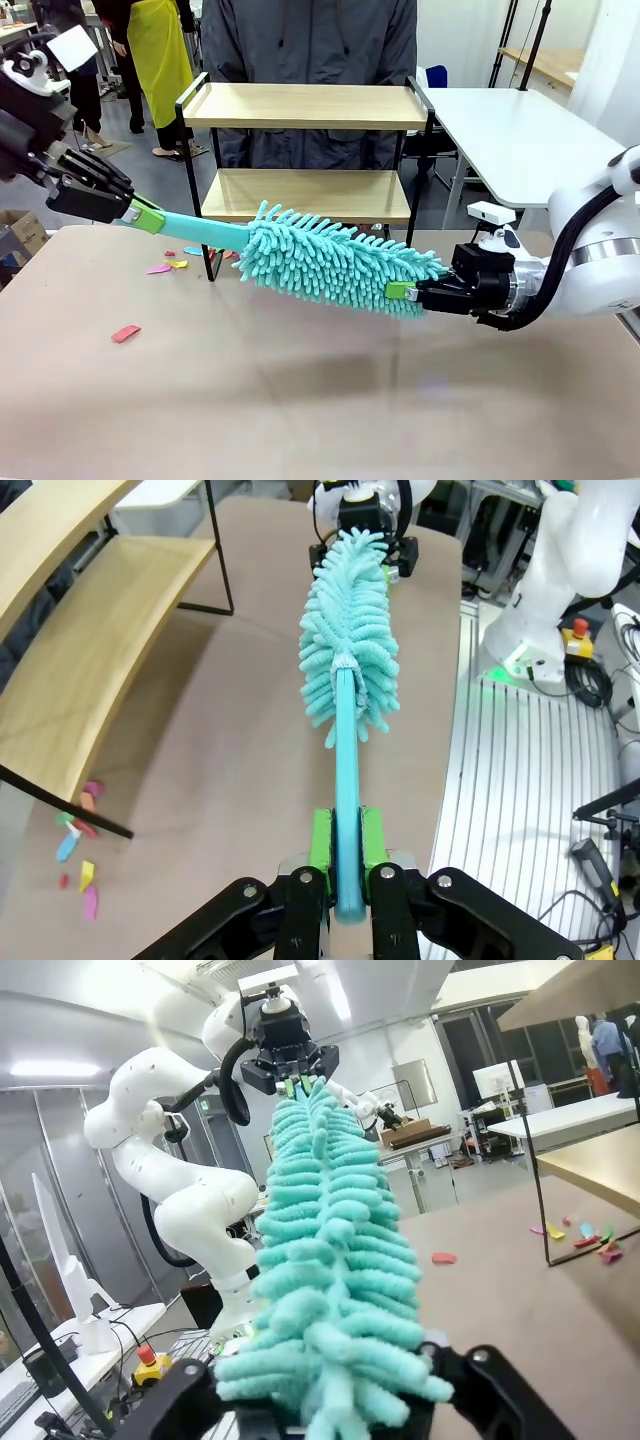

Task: Clean the shelf.
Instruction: Hand the Duster back to the human.

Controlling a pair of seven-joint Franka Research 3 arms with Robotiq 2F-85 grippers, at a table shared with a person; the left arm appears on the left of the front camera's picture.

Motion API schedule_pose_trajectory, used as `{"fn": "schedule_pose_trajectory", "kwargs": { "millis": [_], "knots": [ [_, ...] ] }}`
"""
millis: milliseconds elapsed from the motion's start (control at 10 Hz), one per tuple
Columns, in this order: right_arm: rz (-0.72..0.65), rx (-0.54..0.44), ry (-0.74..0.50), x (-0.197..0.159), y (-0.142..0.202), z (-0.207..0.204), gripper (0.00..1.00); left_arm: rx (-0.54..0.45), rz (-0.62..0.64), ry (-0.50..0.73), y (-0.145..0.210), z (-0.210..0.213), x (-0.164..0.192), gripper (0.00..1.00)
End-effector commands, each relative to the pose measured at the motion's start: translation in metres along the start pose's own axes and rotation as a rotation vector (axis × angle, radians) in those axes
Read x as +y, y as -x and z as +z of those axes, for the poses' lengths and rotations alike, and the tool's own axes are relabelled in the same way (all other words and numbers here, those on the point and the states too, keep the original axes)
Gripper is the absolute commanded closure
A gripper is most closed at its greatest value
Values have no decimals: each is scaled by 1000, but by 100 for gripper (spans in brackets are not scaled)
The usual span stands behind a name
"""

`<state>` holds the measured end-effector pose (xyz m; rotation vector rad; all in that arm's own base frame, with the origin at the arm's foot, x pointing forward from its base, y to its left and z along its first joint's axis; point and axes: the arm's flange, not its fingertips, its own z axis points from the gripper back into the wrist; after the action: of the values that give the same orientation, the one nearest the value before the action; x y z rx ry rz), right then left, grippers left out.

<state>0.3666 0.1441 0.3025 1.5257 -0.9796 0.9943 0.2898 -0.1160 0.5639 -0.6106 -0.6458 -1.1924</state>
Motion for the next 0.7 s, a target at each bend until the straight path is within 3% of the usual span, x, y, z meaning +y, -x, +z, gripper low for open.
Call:
{"fn": "schedule_pose_trajectory", "kwargs": {
  "millis": [0,200,600],
  "knots": [
    [36,32,-7,20,-1,-10,86,-3,-7,9,-3,-4,-2,86],
    [61,37,-3,21,-3,-7,100,-3,-7,9,-3,-4,-2,86],
    [75,40,-7,18,-6,-5,100,-3,-7,9,-3,-4,-2,86]
  ]
}}
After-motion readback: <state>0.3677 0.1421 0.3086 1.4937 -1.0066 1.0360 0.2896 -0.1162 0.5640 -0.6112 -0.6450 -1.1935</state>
